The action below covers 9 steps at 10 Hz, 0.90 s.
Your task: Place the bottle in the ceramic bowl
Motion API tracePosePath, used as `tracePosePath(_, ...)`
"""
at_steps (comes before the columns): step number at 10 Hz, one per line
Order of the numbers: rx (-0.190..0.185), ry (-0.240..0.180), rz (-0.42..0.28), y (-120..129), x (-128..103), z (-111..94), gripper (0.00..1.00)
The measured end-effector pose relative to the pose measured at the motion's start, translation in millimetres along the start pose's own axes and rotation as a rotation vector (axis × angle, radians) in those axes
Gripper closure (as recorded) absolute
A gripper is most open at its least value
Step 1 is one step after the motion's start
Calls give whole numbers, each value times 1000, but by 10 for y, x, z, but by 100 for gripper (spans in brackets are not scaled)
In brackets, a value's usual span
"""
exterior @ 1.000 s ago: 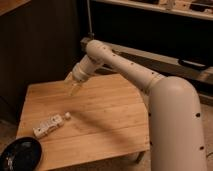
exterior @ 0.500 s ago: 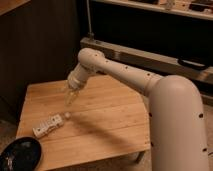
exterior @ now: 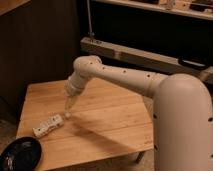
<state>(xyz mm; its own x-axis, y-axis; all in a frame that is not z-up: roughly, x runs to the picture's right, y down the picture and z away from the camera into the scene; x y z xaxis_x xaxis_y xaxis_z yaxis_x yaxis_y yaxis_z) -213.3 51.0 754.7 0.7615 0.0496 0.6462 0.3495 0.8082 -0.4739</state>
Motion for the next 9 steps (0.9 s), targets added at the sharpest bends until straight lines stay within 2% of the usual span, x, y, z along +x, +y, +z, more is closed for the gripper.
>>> tracePosePath(2,-8,4,0,-36,-2,54,35)
tracePosePath(5,-58,16,-24,-78,-70,245,35)
tracePosePath(9,-111,66,-47,-11,-43,477,35)
